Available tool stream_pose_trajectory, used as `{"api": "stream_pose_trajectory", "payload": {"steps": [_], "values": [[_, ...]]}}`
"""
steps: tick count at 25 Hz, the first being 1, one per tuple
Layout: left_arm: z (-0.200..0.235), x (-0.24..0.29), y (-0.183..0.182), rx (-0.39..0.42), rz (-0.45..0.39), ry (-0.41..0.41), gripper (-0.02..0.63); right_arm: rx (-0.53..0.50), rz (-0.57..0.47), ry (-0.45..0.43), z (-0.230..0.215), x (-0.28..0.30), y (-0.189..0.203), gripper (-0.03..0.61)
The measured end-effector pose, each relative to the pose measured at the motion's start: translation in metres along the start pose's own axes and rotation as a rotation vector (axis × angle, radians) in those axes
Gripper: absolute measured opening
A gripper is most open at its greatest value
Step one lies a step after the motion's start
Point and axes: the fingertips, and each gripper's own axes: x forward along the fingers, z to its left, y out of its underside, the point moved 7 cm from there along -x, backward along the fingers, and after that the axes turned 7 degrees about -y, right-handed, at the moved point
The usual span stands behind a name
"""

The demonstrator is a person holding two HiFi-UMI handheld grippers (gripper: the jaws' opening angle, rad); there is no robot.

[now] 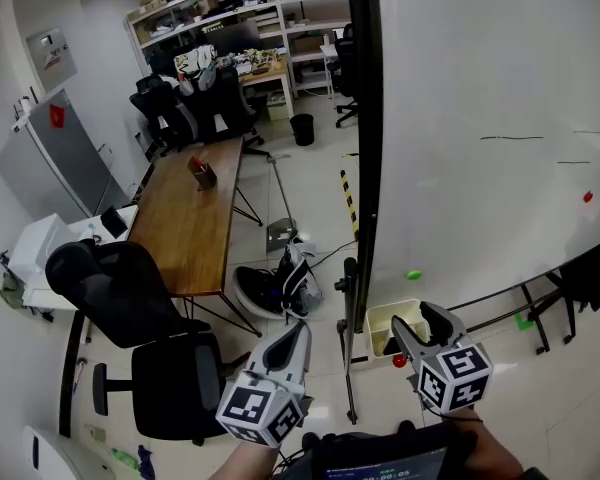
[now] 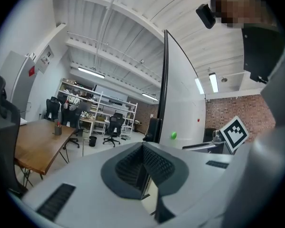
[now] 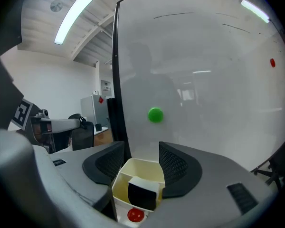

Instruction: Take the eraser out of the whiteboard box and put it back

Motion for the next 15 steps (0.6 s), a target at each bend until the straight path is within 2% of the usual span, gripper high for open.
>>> {"api": "stream_pose_trajectory", "payload": {"steps": [4, 8, 15], "values": [[0.002, 0.005, 0.020, -0.017, 0.052, -0.007, 0.021, 0.028, 0.073, 0.031, -0.002, 0.011, 0.026, 0.307], [0.002, 0.013, 0.035, -0.024, 0.084, 0.004, 0.021, 0.042, 0.094, 0.089, -0.008, 0.014, 0.041, 0.307], [0.005, 0.021, 0.070, -0.028, 0.153, -0.002, 0.021, 0.059, 0.154, 0.114, -0.008, 0.021, 0.067, 0.307]]}}
